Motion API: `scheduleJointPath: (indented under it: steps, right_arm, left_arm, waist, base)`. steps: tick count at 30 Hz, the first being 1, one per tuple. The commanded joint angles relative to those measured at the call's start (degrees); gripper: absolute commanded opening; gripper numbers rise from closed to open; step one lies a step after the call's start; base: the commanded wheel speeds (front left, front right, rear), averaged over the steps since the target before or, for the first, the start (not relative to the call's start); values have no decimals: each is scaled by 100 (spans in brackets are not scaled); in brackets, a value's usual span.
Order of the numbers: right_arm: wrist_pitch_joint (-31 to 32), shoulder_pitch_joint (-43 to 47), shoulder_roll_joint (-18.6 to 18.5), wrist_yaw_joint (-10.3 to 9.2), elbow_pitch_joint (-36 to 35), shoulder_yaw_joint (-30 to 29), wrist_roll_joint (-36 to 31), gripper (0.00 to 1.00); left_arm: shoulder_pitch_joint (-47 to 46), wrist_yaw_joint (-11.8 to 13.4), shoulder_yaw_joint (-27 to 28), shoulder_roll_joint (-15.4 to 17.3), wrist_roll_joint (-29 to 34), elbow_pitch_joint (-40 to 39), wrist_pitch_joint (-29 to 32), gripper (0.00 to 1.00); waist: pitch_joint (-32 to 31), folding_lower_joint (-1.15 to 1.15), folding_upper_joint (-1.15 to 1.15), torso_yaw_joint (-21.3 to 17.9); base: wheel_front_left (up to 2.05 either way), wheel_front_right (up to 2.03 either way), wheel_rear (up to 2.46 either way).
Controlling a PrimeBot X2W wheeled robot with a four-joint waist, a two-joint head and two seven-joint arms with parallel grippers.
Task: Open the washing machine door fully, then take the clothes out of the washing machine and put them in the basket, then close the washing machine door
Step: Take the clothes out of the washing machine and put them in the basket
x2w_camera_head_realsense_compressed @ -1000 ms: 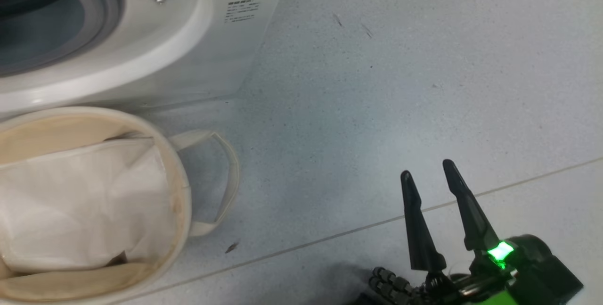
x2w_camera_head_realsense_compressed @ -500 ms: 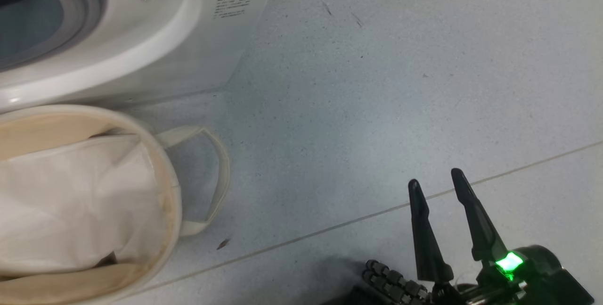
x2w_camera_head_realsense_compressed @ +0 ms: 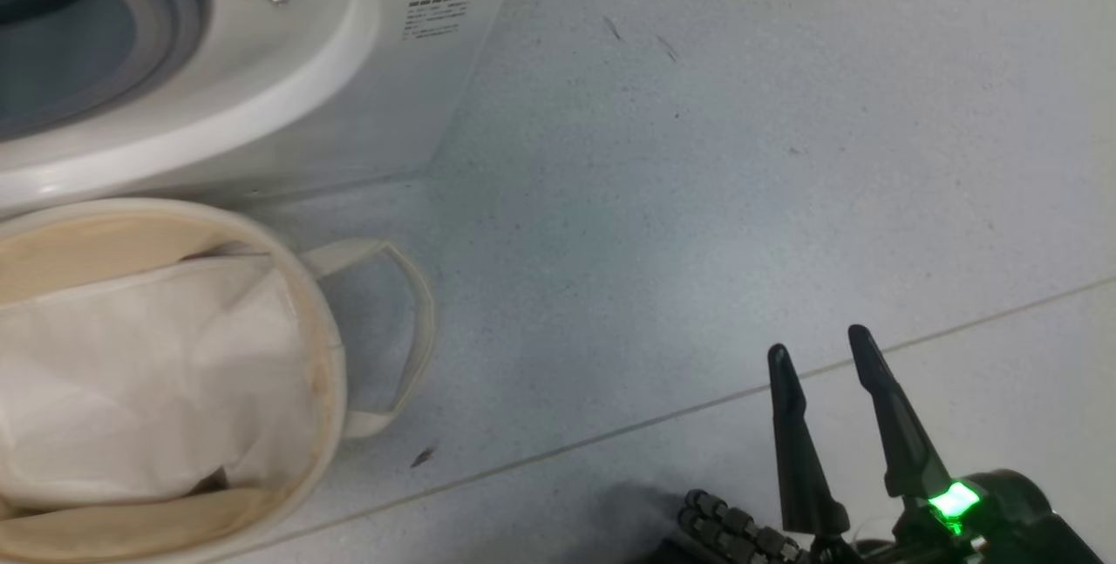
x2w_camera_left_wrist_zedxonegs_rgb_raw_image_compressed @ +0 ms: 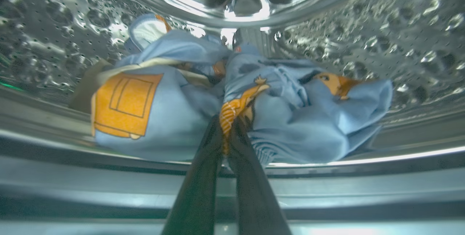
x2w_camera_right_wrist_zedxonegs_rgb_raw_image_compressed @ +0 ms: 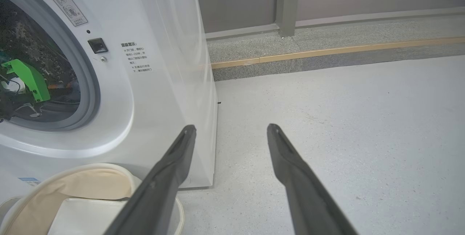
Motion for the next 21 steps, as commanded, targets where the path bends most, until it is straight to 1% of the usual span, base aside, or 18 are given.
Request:
scheduleJointPath:
  steps: [1,6,11,14,15,21]
  right_arm:
    - [-70,-48,-50,43,-113,144,3,100]
    - [-71,-239,-50,43,118,179,-18,100]
    - [46,-522,-50,43,342,255,-9,100]
    - [153,-679,-50,43,462,254,30,100]
    - [153,-679,-50,43,462,254,30,100]
    - [312,-942,-50,43,726,254,146,100]
  left_arm:
    - [-23,-13,153,209,-66,-63,-96,0]
    - [239,-95,252,26,-249,-57,-334,0]
    - [694,-179,307,-181,-389,-63,-900,0]
    - [944,-212,361,-365,-502,-153,-1118,0]
    - [944,-212,361,-365,-502,-153,-1118,0]
    - [1399,-234,367,-709,-571,-689,-1273,0]
  waist:
    - [-85,0,0,64]
    - [-363,0,0,186]
    - [-764,0,0,291]
    - [-995,0,0,416]
    - [-995,0,0,416]
    - [-1384,0,0,748]
  base:
    - [0,0,0]
    - [0,0,0]
    - [0,0,0]
    - [0,0,0]
    - [0,0,0]
    - [0,0,0]
